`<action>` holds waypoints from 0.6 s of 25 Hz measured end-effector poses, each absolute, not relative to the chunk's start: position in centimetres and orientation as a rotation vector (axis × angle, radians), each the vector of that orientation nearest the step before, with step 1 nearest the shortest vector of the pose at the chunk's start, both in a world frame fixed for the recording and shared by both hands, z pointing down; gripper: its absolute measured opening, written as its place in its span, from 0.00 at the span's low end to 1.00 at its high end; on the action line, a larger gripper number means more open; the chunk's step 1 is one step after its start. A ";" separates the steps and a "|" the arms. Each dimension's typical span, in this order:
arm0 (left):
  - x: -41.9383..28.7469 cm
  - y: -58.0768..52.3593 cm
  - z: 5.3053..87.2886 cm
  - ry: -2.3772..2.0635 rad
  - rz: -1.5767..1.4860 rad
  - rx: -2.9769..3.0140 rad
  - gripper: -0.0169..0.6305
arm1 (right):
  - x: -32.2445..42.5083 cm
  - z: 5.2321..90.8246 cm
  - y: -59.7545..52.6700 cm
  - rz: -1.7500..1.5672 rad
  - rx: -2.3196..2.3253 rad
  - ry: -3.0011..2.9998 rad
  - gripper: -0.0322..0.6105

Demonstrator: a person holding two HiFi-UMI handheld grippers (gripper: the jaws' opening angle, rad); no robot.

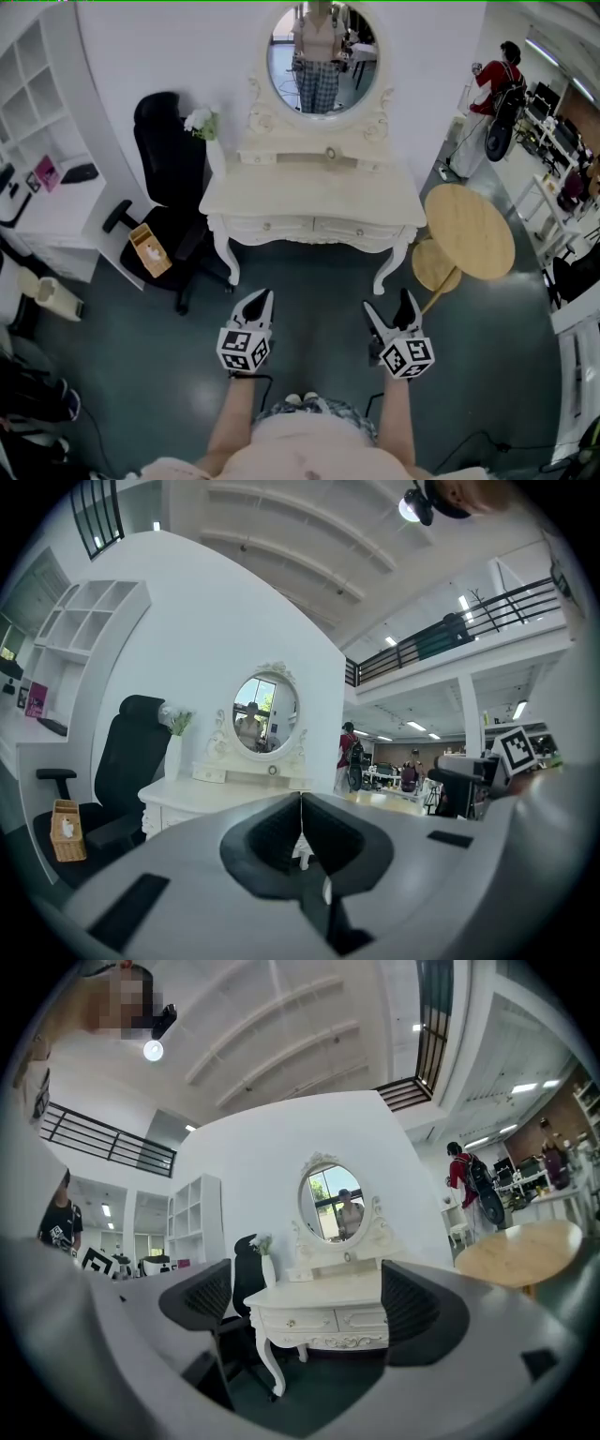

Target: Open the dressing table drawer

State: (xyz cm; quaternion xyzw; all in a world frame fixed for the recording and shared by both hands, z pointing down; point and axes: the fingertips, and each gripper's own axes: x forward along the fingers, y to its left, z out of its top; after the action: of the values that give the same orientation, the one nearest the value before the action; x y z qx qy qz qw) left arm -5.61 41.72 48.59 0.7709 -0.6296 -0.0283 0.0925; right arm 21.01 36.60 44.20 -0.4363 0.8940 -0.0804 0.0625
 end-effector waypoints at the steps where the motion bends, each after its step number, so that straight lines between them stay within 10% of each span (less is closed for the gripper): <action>1: -5.7 41.8 48.7 -1.866 -0.081 2.293 0.07 | 21.1 44.2 36.7 -0.249 -1.323 2.689 0.81; 15: -8.0 38.8 50.1 -1.823 -0.011 2.310 0.07 | 20.1 45.0 33.7 -0.287 -1.361 2.615 0.81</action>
State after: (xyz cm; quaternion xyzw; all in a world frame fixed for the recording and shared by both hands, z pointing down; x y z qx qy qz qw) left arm -7.99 38.84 50.10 0.7811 -0.6164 -0.0039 0.0995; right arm 20.06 33.66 44.98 -0.4576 0.8793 -0.0965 0.0899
